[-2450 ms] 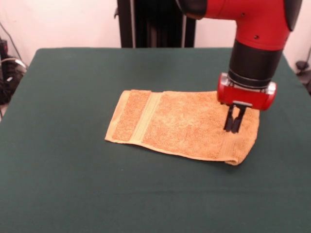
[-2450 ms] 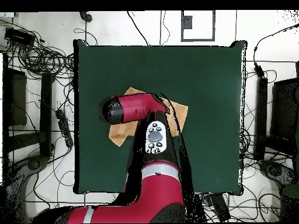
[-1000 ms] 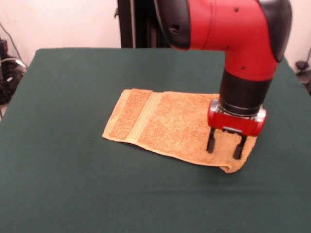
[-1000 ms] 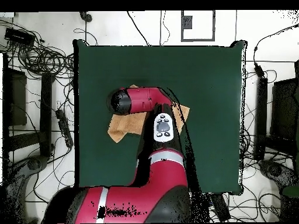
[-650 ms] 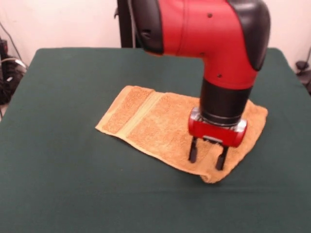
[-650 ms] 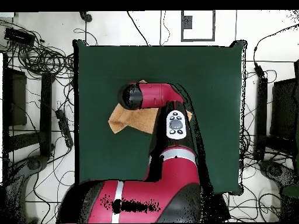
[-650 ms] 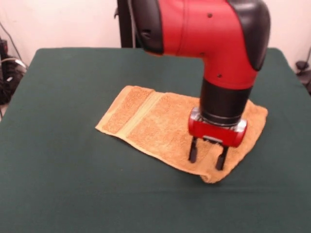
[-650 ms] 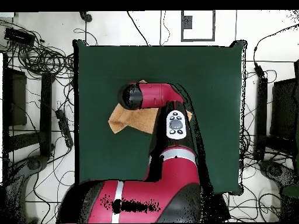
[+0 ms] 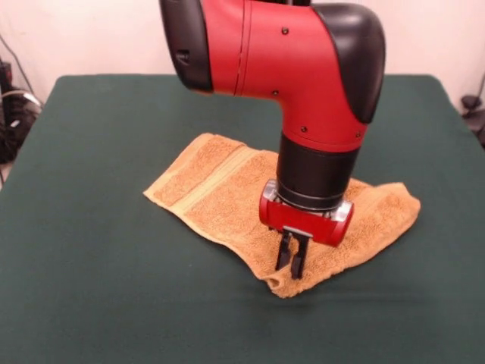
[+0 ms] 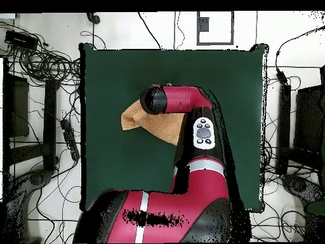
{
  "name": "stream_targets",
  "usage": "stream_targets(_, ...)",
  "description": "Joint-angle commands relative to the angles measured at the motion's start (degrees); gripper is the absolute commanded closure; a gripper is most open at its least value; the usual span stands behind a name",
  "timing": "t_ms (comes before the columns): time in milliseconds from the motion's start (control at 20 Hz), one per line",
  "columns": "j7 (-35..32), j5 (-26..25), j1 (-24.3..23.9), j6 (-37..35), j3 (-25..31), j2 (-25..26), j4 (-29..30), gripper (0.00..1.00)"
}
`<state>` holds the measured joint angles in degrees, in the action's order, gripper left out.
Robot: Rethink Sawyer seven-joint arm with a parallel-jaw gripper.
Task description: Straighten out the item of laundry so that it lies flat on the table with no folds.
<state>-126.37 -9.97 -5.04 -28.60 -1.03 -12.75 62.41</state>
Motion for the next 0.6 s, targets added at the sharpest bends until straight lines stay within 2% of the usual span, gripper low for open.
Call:
stream_targets(50, 1.5, -4.0, 0.3, -1.3, 0.5, 3.9, 0.3, 1.0)
stream_targets(150, 1.0, -3.4, 0.4, -2.5, 0.3, 2.3, 1.5, 1.0)
stream_targets(250, 2.4, -2.4, -0.3, -5.4, 0.9, -1.8, 3.8, 1.0)
stream_targets(400, 4.6, 0.1, -0.9, -12.8, 1.2, -13.1, 8.2, 1.0)
stream_targets(600, 7.3, 0.9, -0.1, -27.1, 0.3, -19.7, 4.9, 1.0)
